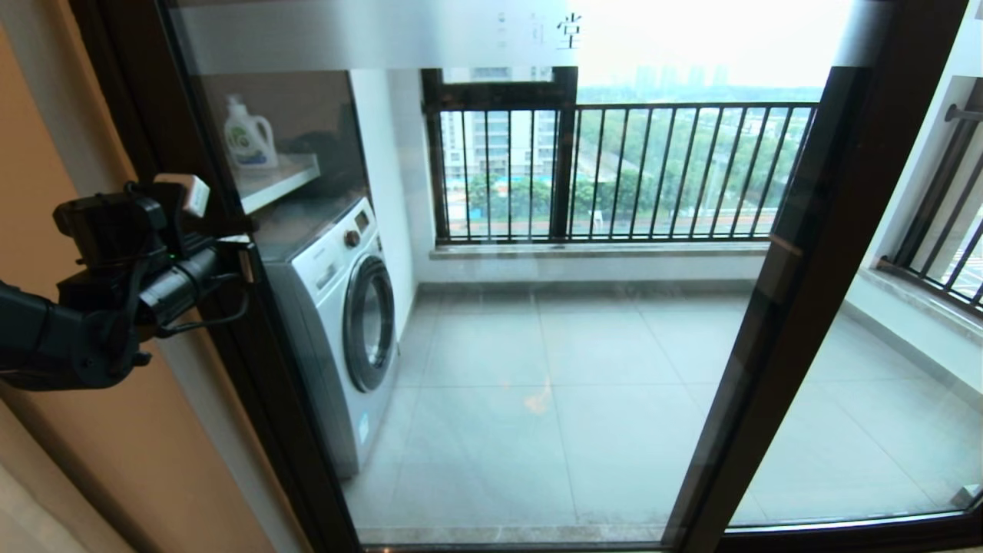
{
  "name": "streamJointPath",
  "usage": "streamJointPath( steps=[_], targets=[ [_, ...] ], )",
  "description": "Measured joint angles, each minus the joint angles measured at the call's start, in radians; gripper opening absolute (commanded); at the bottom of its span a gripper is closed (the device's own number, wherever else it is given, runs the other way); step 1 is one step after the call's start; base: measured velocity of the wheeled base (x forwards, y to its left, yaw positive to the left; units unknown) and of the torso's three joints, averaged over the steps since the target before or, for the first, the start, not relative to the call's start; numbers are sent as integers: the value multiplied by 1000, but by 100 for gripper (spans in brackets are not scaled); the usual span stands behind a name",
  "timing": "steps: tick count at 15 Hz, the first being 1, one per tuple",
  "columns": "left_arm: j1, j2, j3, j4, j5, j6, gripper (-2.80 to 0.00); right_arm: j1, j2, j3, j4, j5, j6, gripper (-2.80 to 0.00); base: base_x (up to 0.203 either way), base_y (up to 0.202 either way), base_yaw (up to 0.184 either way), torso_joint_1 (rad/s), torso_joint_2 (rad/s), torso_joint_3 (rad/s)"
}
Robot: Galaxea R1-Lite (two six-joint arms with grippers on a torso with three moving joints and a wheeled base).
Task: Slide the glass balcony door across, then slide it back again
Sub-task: Close the slid door, then open the slid door
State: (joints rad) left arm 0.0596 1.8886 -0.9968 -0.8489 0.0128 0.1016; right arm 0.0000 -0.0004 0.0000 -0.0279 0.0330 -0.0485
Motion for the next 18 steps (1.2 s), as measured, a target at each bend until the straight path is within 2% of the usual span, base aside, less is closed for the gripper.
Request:
streamJointPath(
  steps=[6, 11, 14, 18],
  targets=[
    [30, -62, 177, -30, 2, -25, -280, 0, 0, 0, 0, 0, 0, -280, 0, 0, 0, 0, 0, 0],
    [70, -193, 201, -9, 3, -37, -280, 0, 0, 0, 0, 0, 0, -280, 0, 0, 0, 0, 0, 0],
    [73, -274, 143, 77, 1, -34, -280, 0, 0, 0, 0, 0, 0, -280, 0, 0, 0, 0, 0, 0],
    [59, -307, -32, 166, -7, -33, -280, 0, 0, 0, 0, 0, 0, -280, 0, 0, 0, 0, 0, 0]
  ],
)
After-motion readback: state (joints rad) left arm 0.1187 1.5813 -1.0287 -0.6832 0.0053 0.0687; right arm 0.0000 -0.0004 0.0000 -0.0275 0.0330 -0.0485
